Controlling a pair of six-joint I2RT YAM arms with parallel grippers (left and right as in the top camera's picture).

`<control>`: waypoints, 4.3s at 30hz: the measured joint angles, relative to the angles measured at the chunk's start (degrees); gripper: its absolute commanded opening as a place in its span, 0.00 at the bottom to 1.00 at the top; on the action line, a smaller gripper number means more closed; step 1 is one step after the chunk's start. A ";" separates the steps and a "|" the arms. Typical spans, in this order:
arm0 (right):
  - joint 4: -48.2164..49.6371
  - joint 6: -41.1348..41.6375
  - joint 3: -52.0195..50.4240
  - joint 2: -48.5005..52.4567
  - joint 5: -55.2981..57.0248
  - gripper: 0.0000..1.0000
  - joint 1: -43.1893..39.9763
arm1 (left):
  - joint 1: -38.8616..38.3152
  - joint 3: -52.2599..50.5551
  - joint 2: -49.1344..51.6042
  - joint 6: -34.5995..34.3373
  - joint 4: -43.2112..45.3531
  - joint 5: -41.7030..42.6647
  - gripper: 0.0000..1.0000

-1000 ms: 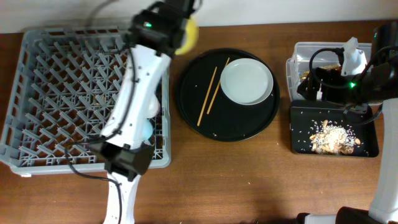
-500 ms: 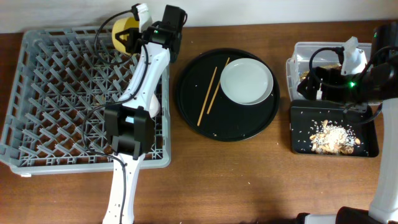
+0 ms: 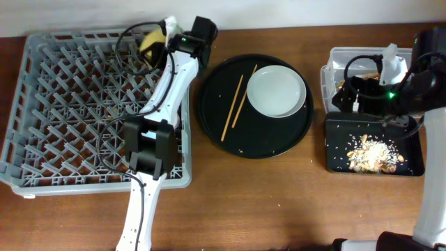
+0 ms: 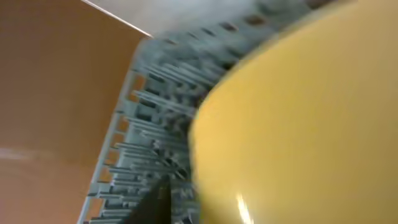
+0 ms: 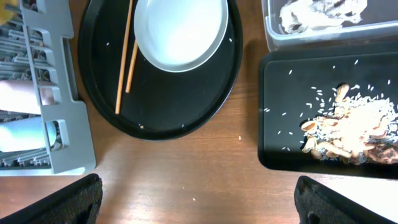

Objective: Sort waste into correct bins and load items into the dishwasher rack
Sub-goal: 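Carry the yellow bowl with the left gripper and set it in the rack, then reach the left gripper to the white plate rim and grasp it, then lift the white plate and stand it upright at the rack's back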

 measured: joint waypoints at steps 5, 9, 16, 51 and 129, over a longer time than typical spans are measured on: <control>0.24 0.00 -0.04 0.00 0.20 0.99 0.00 | -3.10 -1.14 0.46 0.26 -7.04 4.09 0.64; 0.24 0.00 -0.09 0.00 0.20 0.99 0.00 | -6.69 -0.83 0.46 1.55 -9.25 4.87 0.70; 0.26 0.00 -0.11 0.00 0.24 0.99 0.00 | -6.54 16.98 0.46 3.32 -14.88 33.92 0.81; 0.28 0.00 -0.11 0.00 0.39 0.99 0.00 | -17.77 19.63 13.11 -11.91 -10.88 64.92 0.25; -1.29 0.00 -0.15 0.09 0.42 0.98 0.00 | 9.88 -22.40 -18.38 13.33 26.64 13.38 0.22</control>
